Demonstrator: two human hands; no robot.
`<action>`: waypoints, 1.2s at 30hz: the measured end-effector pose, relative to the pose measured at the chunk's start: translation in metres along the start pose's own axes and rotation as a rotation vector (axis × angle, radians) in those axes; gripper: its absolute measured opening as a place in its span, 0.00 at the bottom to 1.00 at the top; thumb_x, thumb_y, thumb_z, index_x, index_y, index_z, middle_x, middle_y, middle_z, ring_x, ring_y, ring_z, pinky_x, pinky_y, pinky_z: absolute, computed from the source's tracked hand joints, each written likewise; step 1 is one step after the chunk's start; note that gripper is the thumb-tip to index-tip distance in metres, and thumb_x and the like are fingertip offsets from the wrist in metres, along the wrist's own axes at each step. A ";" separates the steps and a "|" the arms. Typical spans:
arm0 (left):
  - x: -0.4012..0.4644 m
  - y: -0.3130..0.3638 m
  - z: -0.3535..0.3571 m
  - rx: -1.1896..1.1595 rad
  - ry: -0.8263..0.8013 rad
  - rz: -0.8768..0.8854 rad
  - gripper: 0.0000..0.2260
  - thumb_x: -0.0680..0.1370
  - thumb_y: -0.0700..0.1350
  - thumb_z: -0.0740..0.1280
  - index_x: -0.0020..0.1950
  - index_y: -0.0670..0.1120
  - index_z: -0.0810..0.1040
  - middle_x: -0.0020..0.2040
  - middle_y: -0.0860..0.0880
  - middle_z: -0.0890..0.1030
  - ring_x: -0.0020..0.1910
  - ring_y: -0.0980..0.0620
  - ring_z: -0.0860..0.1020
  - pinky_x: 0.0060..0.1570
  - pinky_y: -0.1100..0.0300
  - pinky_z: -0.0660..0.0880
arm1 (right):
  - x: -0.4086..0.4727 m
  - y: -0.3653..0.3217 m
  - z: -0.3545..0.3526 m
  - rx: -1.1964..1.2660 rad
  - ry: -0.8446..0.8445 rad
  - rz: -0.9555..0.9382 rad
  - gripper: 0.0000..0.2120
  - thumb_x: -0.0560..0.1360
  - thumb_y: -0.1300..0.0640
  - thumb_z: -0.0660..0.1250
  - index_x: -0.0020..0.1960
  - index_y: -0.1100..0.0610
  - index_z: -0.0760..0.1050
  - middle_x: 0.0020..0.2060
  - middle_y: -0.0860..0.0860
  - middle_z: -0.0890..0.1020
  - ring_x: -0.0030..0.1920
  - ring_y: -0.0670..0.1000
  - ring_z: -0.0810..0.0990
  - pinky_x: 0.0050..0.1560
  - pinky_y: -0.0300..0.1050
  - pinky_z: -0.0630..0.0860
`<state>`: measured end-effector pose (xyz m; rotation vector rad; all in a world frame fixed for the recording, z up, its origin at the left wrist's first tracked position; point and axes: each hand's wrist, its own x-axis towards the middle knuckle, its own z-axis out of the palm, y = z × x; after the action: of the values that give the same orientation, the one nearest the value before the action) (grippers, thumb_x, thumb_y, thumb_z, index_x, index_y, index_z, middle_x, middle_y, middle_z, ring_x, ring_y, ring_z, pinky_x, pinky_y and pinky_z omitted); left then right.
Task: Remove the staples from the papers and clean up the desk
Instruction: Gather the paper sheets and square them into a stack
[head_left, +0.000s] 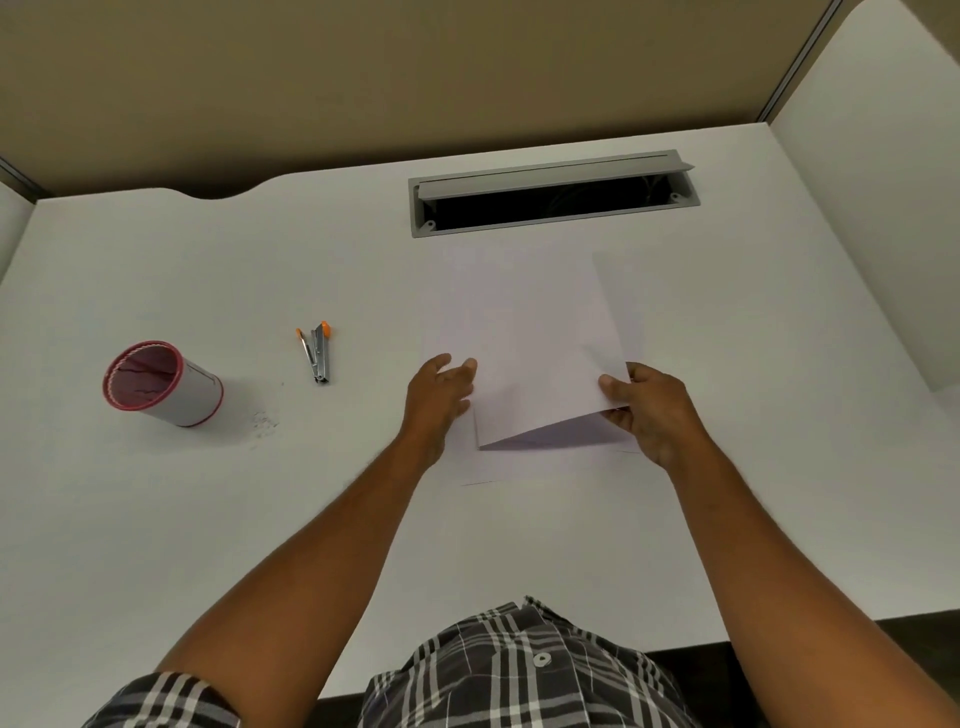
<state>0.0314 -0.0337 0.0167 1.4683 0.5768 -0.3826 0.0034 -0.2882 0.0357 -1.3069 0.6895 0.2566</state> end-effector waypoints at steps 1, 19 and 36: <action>0.004 0.002 -0.003 -0.024 -0.004 -0.035 0.27 0.78 0.48 0.71 0.74 0.46 0.67 0.62 0.44 0.78 0.56 0.46 0.82 0.58 0.50 0.79 | 0.000 0.002 0.002 0.024 -0.027 0.026 0.10 0.75 0.65 0.69 0.56 0.62 0.79 0.53 0.57 0.84 0.53 0.56 0.84 0.51 0.50 0.81; 0.007 -0.002 -0.017 0.304 0.220 -0.014 0.19 0.77 0.52 0.71 0.65 0.47 0.74 0.51 0.45 0.83 0.47 0.46 0.83 0.54 0.47 0.81 | -0.007 0.018 0.010 -0.119 0.052 0.094 0.12 0.77 0.65 0.67 0.60 0.63 0.76 0.56 0.57 0.81 0.53 0.56 0.82 0.43 0.49 0.83; 0.023 0.001 -0.029 0.289 0.158 0.068 0.07 0.76 0.38 0.69 0.48 0.50 0.78 0.50 0.47 0.82 0.49 0.45 0.80 0.48 0.52 0.77 | 0.014 0.019 0.010 -0.974 0.465 -0.138 0.22 0.76 0.45 0.66 0.59 0.62 0.76 0.55 0.60 0.80 0.57 0.60 0.77 0.56 0.52 0.74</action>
<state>0.0467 -0.0024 0.0047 1.8026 0.6135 -0.3075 0.0073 -0.2769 0.0136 -2.3847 0.8994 0.1754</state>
